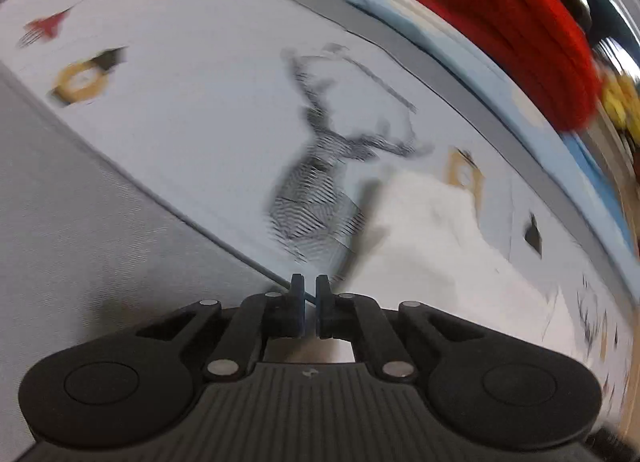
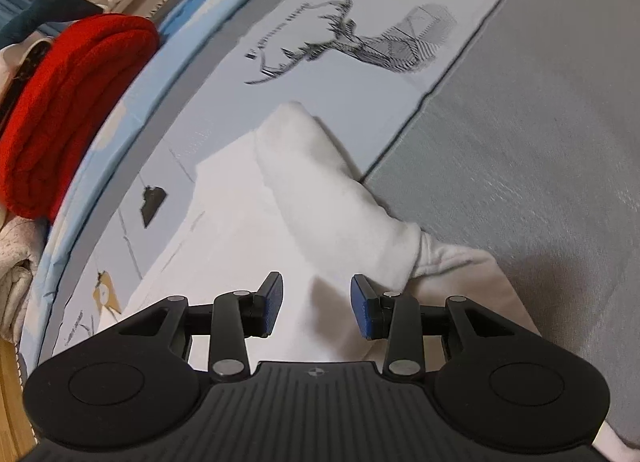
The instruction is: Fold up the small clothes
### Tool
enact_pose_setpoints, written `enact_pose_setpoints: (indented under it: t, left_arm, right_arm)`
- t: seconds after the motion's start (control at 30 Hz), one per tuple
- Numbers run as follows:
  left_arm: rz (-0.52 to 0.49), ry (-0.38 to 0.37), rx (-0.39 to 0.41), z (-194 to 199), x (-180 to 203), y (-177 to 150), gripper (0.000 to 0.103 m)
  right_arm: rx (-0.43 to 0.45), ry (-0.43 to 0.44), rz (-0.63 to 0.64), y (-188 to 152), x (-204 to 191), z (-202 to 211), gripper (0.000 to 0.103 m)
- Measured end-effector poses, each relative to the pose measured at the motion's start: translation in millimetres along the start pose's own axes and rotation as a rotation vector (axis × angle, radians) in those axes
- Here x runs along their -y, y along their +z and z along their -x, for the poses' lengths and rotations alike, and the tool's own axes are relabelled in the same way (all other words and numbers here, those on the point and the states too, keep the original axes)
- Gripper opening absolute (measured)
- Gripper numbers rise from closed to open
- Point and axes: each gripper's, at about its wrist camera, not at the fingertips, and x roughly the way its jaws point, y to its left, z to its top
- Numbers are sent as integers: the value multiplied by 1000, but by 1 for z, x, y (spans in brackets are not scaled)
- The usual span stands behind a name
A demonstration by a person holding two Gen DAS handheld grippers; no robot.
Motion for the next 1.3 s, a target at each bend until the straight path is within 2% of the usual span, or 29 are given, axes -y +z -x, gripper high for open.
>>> enact_pose_setpoints:
  t: [0.07,0.13,0.2,0.23,0.27,0.3,0.33,0.4,0.43,0.5,0.63,0.7,0.77,0.8,0.9,1.03,1.13,1.17,1.2,1.23,1.27,1.3]
  left_arm:
    - [-45,-37,88,16,7,1,3]
    - [-146,-121,140,28,25,-4,3]
    - [-229,-221,105,27,41,-12,12]
    - [-253,-251,70,22,46,-16,16]
    - [-271,-261,18,13,50,-21,25]
    - [-286,-237,-39,2,53,-27,34]
    - [-297,-183,-88,-10,53,-32,36]
    - [-298,-75,-142,-28,47,-38,35]
    - [-275,-65,-147,-32,42,-38,34]
    - [-240,-76,-139,-27,39,-37,34]
    - [-256,-110,-26,-6,47,-30,40]
    - [-263,-89,6,-7,50,-23,62]
    - [-284,-37,28,-13,52,-20,75]
    - [-298,-12,31,-16,51,-19,76]
    - [-346,10,-2,-30,51,-13,76]
    - [-346,2,-54,-45,51,-9,76]
    - [-351,0,-73,-56,50,-8,72]
    - [-364,-1,-68,-57,52,-8,65]
    - [-387,-7,-62,-58,54,-8,49]
    - [-408,-21,-63,-58,56,-8,40]
    - [-421,-35,-65,-57,57,-8,29]
    - [-425,-46,-66,-57,58,-7,19]
  right_arm:
    - [-7,-16,-10,0,1,-3,39]
    - [6,-25,-7,-1,-1,0,39]
    - [28,-20,16,-2,-6,3,39]
    - [40,-17,32,-3,-8,4,40]
    - [42,-15,37,-3,-9,3,40]
    - [32,-14,29,-2,-8,0,40]
    - [10,-13,3,-1,-4,-4,40]
    - [-38,-23,-66,1,9,-14,39]
    - [-47,-24,-84,2,14,-17,37]
    - [-41,-25,-76,2,13,-16,36]
    - [20,-11,19,1,-5,-2,40]
    - [88,-25,99,5,-15,6,42]
    - [142,-50,159,13,-20,9,56]
    - [156,-64,191,19,-22,8,59]
    - [148,-134,289,35,-24,-5,67]
    - [76,-174,360,45,-19,-32,68]
    - [5,-157,369,43,-15,-50,66]
    - [-9,-151,375,41,-14,-55,66]
    - [-12,-150,384,40,-14,-57,64]
    - [-7,-147,405,39,-16,-58,55]
    - [-7,-133,426,38,-19,-58,40]
    - [-11,-106,441,38,-21,-59,35]
